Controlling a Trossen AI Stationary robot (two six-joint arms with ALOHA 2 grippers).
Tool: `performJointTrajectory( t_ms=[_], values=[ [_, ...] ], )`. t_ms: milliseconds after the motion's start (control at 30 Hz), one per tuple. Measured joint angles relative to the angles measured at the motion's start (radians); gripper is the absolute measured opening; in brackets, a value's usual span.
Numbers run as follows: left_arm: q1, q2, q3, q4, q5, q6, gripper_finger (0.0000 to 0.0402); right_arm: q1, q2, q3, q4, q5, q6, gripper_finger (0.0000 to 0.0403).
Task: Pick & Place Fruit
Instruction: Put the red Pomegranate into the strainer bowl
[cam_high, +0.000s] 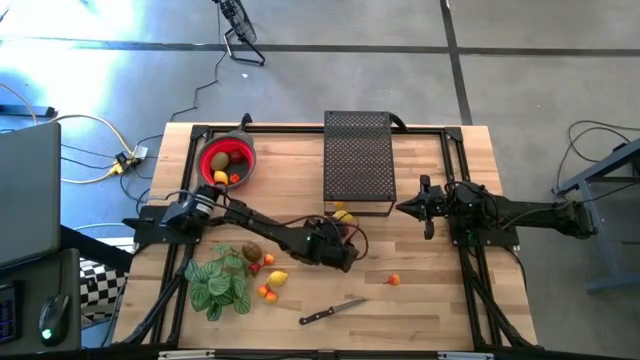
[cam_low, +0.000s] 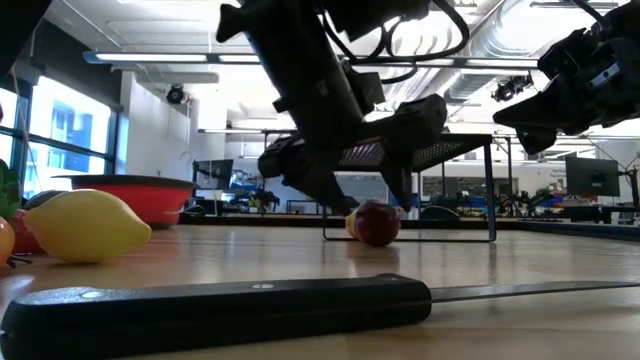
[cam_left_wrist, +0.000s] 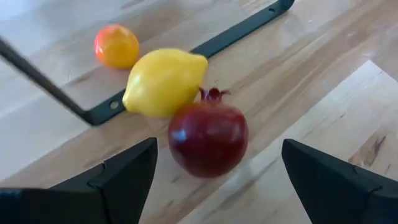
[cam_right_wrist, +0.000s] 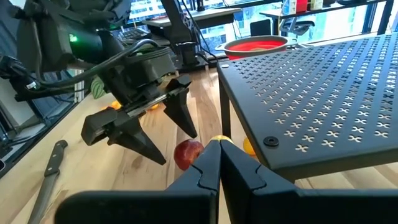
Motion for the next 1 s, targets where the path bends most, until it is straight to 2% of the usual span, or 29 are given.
performJointTrajectory(
  t_ms=[1000],
  values=[
    [0.034, 0.045, 0.000, 0.047, 0.031, 0.026, 0.0338, 0.000, 0.000, 0.000, -0.005, 0.000, 0.000, 0.0002]
  ],
)
